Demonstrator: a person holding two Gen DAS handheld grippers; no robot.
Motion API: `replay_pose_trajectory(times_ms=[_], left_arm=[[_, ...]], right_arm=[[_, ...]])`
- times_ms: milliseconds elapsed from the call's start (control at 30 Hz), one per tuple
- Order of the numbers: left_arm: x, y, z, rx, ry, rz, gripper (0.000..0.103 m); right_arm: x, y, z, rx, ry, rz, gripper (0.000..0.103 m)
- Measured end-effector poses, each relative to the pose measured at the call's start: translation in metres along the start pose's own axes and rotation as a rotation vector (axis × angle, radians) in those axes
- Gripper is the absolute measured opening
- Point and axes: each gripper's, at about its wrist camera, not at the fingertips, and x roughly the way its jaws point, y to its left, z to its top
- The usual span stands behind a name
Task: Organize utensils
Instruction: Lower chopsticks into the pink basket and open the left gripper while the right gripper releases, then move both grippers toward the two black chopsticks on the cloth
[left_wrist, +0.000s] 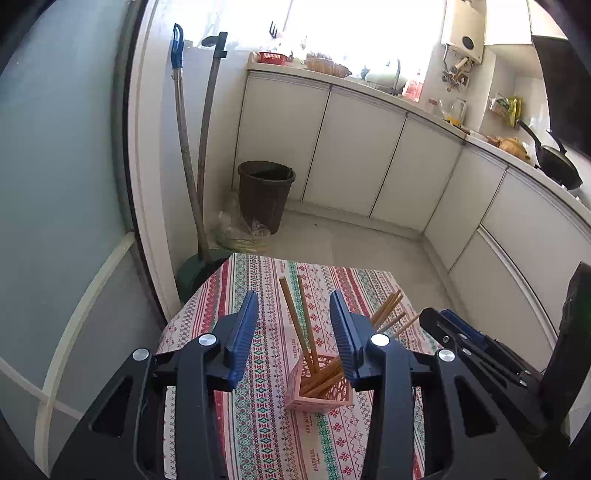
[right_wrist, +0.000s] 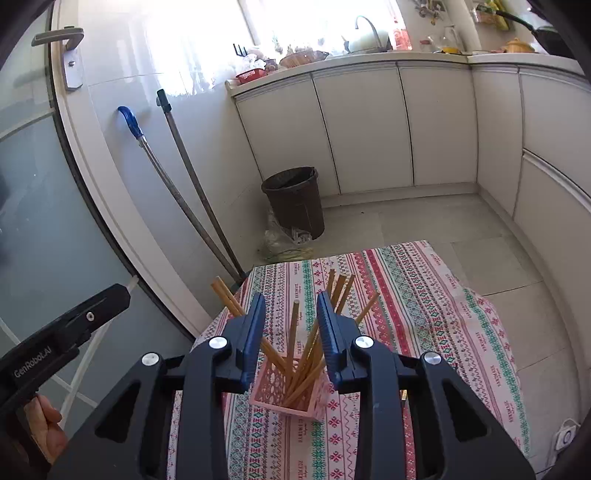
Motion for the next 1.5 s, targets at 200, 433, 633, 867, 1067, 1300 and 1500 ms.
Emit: replay_pose_trajectory(times_ms=[200,433,633,867,1067,1300,1500], left_arm=[[0.006,-0.015,-0.017,0.048,0.006,0.010,0.058],[0.008,-0.027,-0.035,0.079,0.008,0.026,0.068],[0.008,-0.037,-0.053,0.093,0.030,0.020,0.073],[0.006,-0.045,-0.070,0.107,0.042,0.017,0.081],[0.004,-0.050,-0.082,0.107,0.051,0.019,0.090],[0.008,-0.055,-0.091,0.119,0.076,0.021,0.096],[0.040,-0.067,-0.110,0.155,0.231,-0.008,0.096]], right_arm=[[-0.011,-0.013,-0.011,-0.014,-0.002,-0.060,0.051],[-0.025,-0.033,-0.025,-0.012,-0.014,-0.136,0.067],[-0.034,-0.054,-0.042,0.014,-0.011,-0.201,0.078],[-0.041,-0.068,-0.058,0.024,0.007,-0.265,0.088],[-0.043,-0.078,-0.069,0.033,0.033,-0.300,0.096],[-0.043,-0.093,-0.080,0.048,0.084,-0.313,0.096],[-0.049,-0.140,-0.091,0.176,0.143,-0.334,0.096]])
